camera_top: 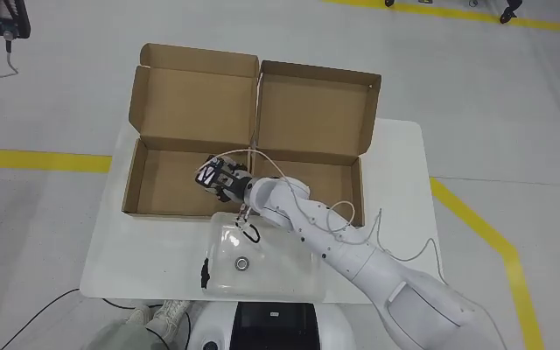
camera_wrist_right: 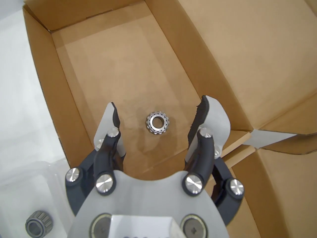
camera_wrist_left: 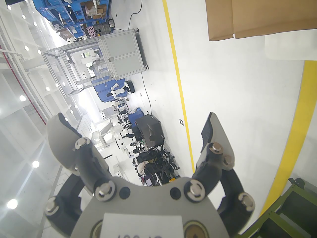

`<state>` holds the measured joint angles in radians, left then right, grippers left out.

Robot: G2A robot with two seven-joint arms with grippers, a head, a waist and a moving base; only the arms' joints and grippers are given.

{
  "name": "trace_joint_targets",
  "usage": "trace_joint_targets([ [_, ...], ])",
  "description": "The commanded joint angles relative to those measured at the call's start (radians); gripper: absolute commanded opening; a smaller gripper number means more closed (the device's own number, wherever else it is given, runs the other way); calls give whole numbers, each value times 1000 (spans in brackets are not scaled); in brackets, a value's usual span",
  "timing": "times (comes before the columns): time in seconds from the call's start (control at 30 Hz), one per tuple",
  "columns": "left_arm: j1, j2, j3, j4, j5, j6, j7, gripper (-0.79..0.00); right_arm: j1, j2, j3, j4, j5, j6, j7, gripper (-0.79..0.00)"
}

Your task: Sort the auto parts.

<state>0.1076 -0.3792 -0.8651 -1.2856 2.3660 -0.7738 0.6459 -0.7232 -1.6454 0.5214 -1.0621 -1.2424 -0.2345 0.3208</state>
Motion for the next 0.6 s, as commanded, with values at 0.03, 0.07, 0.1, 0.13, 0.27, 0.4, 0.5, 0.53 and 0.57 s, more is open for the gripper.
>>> trace_joint_targets([
  [0.03,0,0,0,0,0,0,0,0,-17,10,17,-62,-19,-26,-19,-166],
  [0.07,0,0,0,0,0,0,0,0,-25,14,24,-87,-26,-38,-23,-169],
  [0.1,0,0,0,0,0,0,0,0,-35,19,31,-114,-31,-51,-29,-169],
  [0.13,0,0,0,0,0,0,0,0,-46,25,39,-139,-40,-64,-31,-172],
  [0.27,0,0,0,0,0,0,0,0,-94,47,69,-240,-61,-122,-40,-188],
  [0.4,0,0,0,0,0,0,0,0,-126,67,97,-329,-77,-205,-10,-200],
  [0.5,0,0,0,0,0,0,0,0,-174,85,112,-421,-95,-256,26,-194],
  [0.53,0,0,0,0,0,0,0,0,-197,93,118,-452,-102,-272,36,-194],
  [0.57,0,0,0,0,0,0,0,0,-221,101,125,-483,-113,-288,49,-191],
])
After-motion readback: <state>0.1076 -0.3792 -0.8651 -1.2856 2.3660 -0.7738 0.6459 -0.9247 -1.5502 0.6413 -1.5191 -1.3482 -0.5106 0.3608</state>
